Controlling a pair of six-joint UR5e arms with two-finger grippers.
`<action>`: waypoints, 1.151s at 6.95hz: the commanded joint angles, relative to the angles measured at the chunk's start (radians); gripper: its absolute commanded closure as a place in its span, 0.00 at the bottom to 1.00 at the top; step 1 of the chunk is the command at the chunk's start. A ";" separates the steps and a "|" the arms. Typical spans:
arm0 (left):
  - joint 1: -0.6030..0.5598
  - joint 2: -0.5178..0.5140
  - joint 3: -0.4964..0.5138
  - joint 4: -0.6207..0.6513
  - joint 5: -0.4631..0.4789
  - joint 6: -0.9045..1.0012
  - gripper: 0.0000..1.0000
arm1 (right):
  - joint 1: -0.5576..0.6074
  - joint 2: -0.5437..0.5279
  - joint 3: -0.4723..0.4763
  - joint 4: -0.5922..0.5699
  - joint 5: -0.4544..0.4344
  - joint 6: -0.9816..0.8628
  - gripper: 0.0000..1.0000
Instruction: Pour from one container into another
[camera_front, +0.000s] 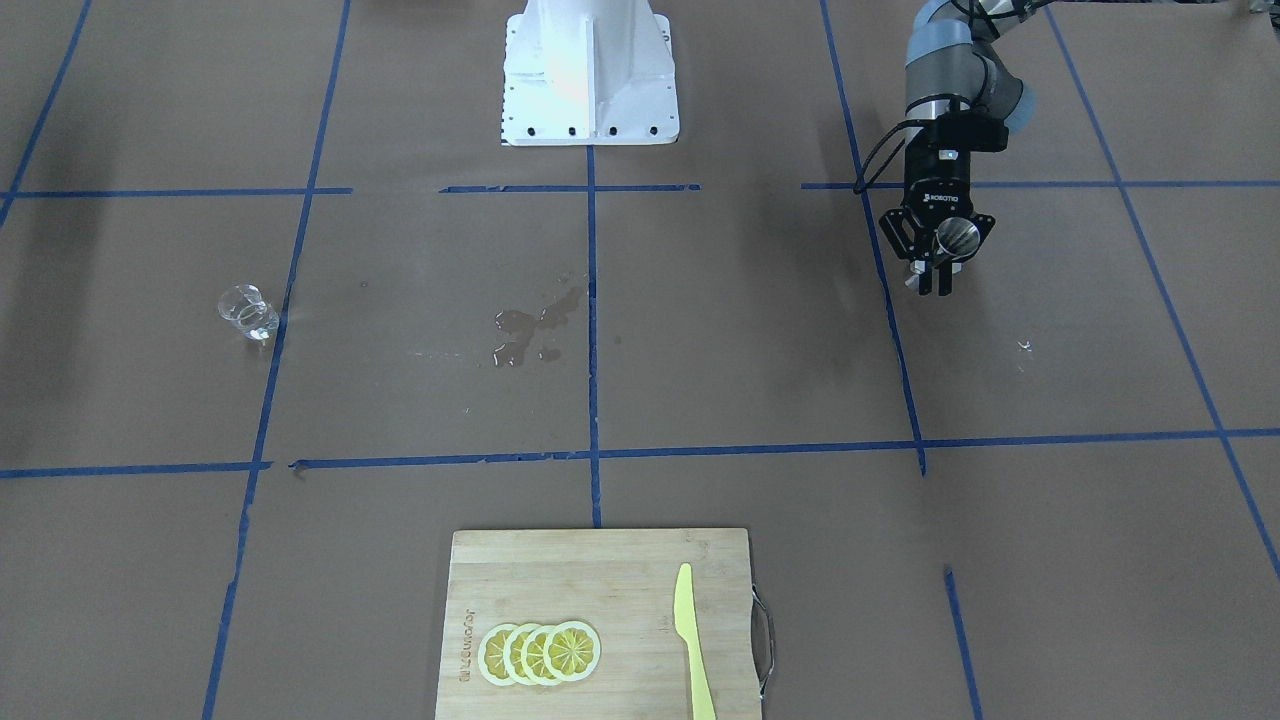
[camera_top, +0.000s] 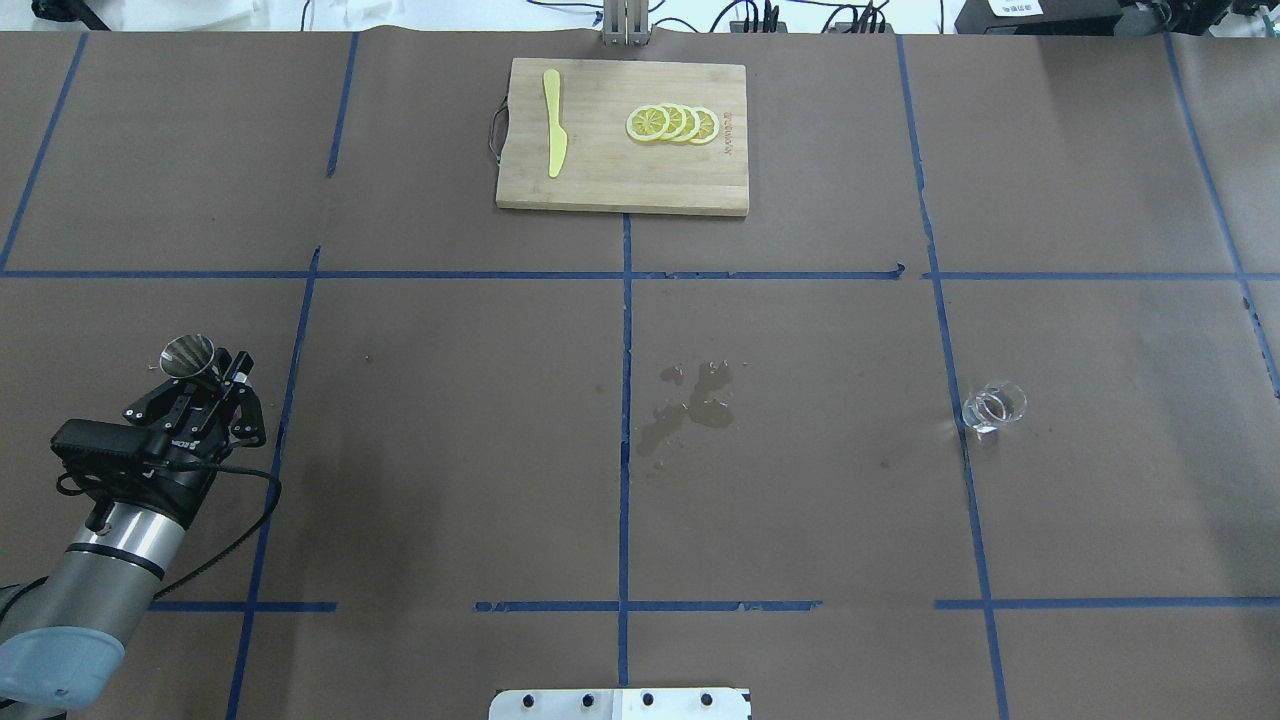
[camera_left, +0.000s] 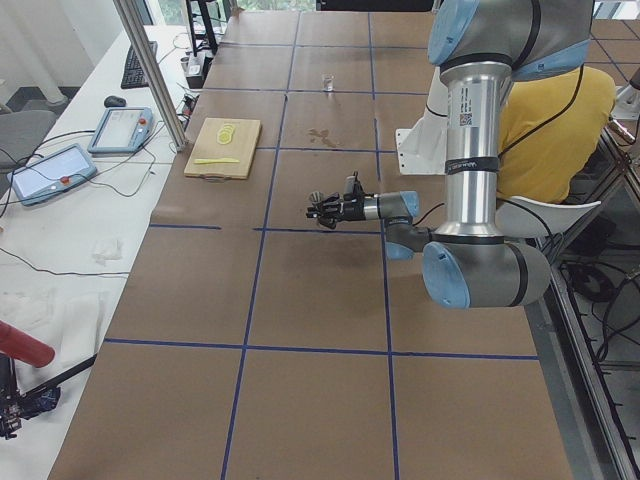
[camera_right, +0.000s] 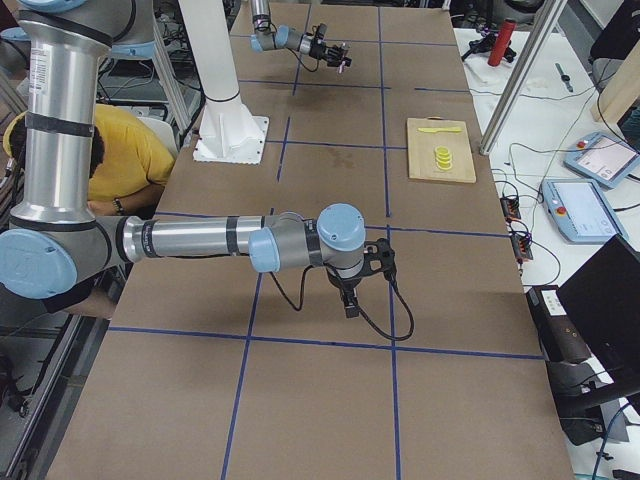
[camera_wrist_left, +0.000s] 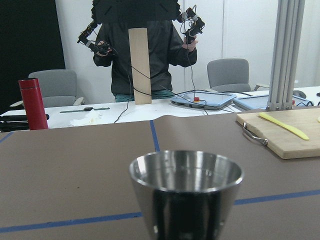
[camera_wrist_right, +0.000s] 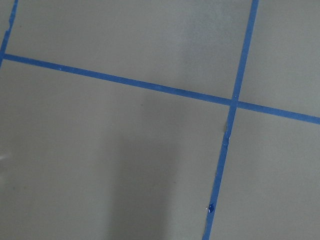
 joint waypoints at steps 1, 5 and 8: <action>-0.017 -0.032 -0.060 -0.065 -0.086 0.069 1.00 | 0.000 0.000 -0.003 0.098 -0.001 0.000 0.00; -0.027 -0.151 -0.041 -0.143 -0.168 0.345 1.00 | 0.000 -0.010 -0.005 0.304 -0.001 0.006 0.00; -0.119 -0.309 0.006 -0.136 -0.281 0.549 1.00 | -0.037 -0.010 0.000 0.440 0.004 0.154 0.00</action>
